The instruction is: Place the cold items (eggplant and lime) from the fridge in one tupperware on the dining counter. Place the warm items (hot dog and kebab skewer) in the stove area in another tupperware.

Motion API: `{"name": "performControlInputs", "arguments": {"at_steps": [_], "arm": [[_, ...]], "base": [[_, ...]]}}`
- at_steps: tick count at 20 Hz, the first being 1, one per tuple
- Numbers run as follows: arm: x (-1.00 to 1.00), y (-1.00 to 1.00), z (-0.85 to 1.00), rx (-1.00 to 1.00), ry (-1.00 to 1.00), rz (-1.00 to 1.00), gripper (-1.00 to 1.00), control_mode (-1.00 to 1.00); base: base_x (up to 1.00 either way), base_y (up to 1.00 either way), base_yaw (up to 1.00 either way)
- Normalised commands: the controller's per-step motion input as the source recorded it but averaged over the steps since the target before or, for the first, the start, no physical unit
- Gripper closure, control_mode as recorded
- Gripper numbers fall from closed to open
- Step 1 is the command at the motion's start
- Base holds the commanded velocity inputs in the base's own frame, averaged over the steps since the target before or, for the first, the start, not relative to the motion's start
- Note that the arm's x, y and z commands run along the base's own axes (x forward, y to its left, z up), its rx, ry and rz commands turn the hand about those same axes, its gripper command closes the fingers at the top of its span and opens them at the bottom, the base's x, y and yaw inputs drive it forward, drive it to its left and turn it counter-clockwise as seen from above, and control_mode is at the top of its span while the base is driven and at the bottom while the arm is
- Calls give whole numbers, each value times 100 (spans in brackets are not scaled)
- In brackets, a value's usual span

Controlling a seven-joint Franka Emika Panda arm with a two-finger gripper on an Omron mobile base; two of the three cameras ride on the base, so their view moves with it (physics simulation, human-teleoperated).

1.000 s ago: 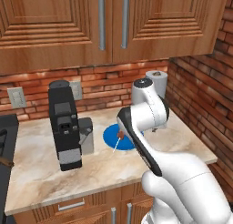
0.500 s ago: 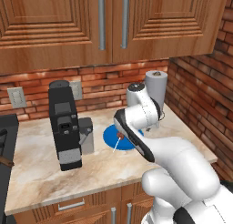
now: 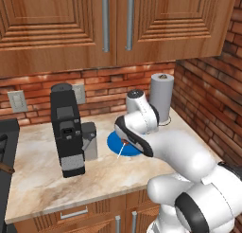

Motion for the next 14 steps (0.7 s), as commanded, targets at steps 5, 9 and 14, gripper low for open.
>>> {"name": "performControlInputs", "arguments": {"at_steps": [5, 9, 14], "arm": [[36, 4, -27, 0, 0, 0, -100, -100], [34, 0, -27, 0, 0, 0, -100, -100], [34, 0, -23, 0, 0, 0, -100, -100]], "base": [[0, 0, 0], [0, 0, 0], [0, 0, 0]]}}
